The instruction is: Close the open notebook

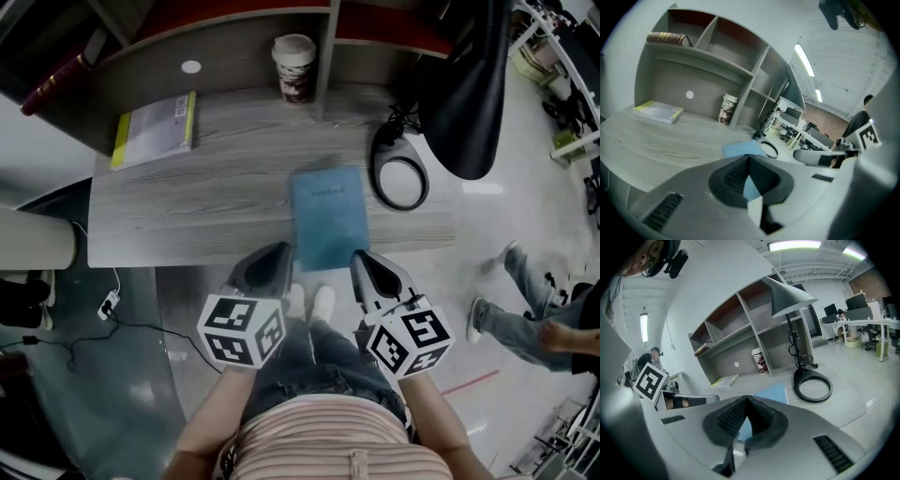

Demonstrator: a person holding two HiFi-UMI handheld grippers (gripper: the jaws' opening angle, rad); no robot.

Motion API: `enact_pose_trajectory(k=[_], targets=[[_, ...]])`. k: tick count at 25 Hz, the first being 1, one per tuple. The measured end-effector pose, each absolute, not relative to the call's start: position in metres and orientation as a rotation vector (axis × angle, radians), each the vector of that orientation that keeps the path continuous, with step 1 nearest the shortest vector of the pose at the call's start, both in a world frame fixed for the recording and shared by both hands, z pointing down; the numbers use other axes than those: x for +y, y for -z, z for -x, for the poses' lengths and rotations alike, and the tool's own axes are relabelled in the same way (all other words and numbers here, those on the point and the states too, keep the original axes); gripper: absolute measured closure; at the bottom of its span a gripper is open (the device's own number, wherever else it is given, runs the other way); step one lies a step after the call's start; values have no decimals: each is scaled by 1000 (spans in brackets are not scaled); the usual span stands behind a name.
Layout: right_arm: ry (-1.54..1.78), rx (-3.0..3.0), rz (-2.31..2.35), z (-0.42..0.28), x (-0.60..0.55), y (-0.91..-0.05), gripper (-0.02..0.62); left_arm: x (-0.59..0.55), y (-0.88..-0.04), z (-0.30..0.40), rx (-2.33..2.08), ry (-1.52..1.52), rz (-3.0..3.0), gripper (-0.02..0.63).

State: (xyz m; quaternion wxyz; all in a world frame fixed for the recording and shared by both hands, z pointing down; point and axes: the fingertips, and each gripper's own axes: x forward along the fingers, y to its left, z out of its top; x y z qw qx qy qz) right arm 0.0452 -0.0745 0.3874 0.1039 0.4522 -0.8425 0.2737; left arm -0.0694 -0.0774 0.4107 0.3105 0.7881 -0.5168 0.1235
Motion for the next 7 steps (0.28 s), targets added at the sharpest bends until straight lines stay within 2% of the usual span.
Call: enact_pose_trajectory(k=[7], targets=[[-803, -2492, -1331, -45, -72, -387, 588, -72, -412, 77, -1378, -316, -2057, 595]])
